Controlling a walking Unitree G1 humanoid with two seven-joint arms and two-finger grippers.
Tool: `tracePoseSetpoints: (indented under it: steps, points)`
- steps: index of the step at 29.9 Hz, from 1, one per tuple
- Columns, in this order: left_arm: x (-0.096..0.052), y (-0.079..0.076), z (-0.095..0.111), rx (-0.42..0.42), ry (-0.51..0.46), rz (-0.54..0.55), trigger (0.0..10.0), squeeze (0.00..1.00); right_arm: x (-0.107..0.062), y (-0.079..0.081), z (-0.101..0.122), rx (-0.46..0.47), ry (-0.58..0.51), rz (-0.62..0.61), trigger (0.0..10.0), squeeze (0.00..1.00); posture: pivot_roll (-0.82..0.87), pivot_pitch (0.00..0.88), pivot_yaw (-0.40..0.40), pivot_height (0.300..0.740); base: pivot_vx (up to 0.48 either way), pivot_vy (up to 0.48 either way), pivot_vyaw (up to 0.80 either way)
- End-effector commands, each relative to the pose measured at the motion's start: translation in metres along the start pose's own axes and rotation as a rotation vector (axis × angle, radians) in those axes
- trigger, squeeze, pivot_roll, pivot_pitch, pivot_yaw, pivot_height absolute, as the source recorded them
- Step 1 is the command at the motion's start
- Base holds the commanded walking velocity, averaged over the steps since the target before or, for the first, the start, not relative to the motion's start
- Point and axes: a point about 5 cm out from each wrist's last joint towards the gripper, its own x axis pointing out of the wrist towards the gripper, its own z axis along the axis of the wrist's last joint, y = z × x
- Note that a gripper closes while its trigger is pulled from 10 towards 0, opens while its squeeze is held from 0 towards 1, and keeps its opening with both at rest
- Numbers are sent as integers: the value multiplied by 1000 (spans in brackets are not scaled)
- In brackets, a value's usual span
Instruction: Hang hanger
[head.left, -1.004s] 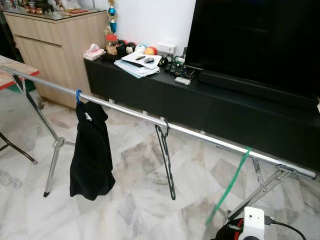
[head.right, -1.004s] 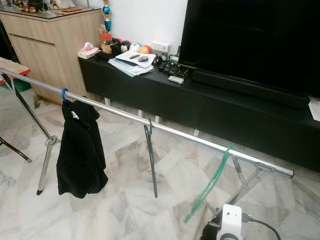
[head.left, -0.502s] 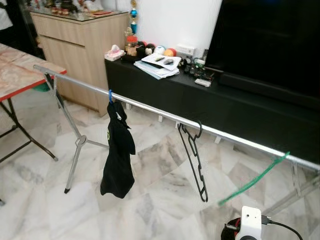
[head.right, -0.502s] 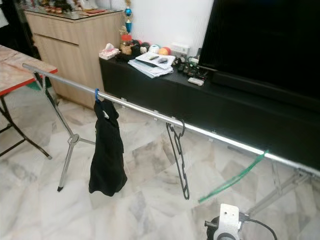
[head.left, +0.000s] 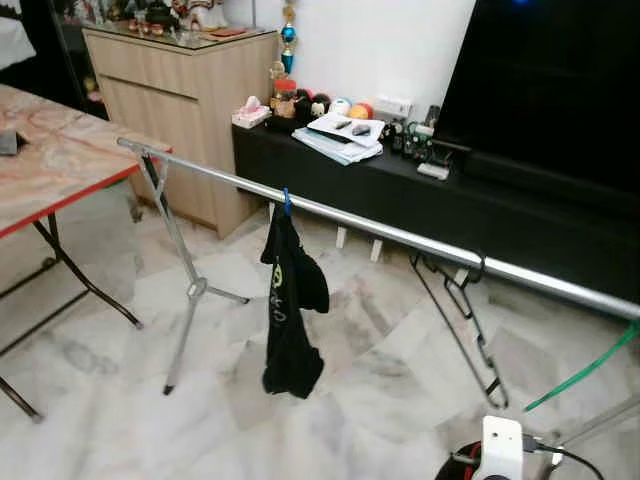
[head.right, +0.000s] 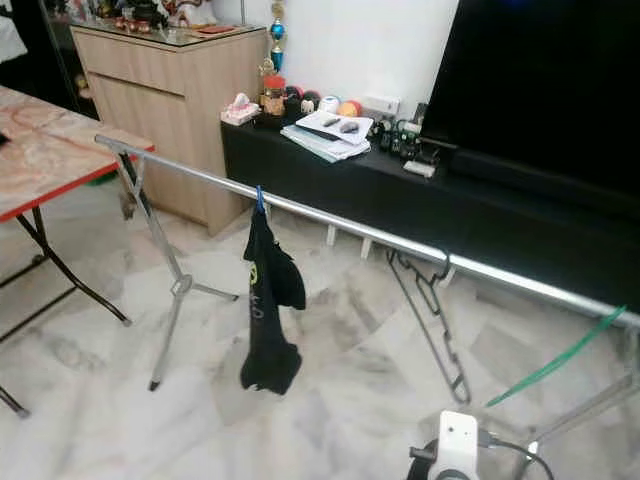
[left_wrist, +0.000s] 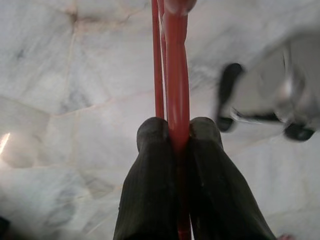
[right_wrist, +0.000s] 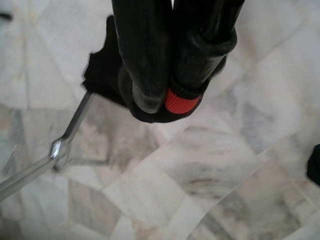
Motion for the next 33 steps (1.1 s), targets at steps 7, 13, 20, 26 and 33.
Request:
tracePoseSetpoints:
  steps: [7, 13, 20, 26, 33]
  points:
    - [2, -13, 3, 21, 0, -3, 10000, 0, 2, 2, 12, 10, -38, 2, 10000, 0, 94, 0, -57, 740, 0, 452, 0]
    - [4, -27, 12, 33, -19, -8, 10000, 0, 3, 2, 13, 15, -41, 2, 10000, 0, 98, 0, -57, 740, 0, 245, 0]
    - [5, -30, 21, 41, -41, -12, 10000, 0, 3, 3, 15, 33, -48, -2, 10000, 0, 97, 0, -52, 740, 0, 0, 0]
    - [5, -26, 22, 53, -43, -9, 10000, 0, 4, 1, 21, 64, -68, -16, 10000, 0, 97, 0, -51, 740, 0, 0, 0]
    - [1, 7, 11, 46, -27, 23, 10000, 0, 4, 0, 20, 68, -59, -19, 10000, 0, 99, 0, -50, 740, 0, 0, -546]
